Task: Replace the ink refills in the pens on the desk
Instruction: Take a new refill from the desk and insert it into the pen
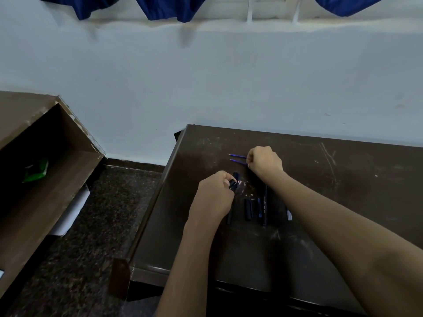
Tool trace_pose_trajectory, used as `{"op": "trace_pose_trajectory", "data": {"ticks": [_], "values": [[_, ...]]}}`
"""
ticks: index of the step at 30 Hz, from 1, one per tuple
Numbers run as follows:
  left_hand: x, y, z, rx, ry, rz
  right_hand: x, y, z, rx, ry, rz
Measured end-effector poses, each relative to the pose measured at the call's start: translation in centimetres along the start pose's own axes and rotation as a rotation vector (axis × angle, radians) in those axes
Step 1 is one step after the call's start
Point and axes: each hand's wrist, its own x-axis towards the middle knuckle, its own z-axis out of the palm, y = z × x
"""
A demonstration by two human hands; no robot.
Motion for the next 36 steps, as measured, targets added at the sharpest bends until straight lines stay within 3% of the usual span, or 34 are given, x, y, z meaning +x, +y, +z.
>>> {"op": "trace_pose_trajectory", "data": {"ticks": [8, 12, 36], "values": [[-0.1, 0.0, -0.1, 0.004, -0.009, -0.003, 0.9, 0.5, 0.4, -0.087, 0.083, -0.095], [-0.1, 0.2, -0.2, 0.012, -0.029, -0.025, 1.6, 0.6, 0.3, -0.147, 0.046, -0.115], [0.4, 1.0, -0.8, 0.05, -0.146, -0.086, 3.0, 1.4, 0.9, -0.005, 0.046, -0.088]]}}
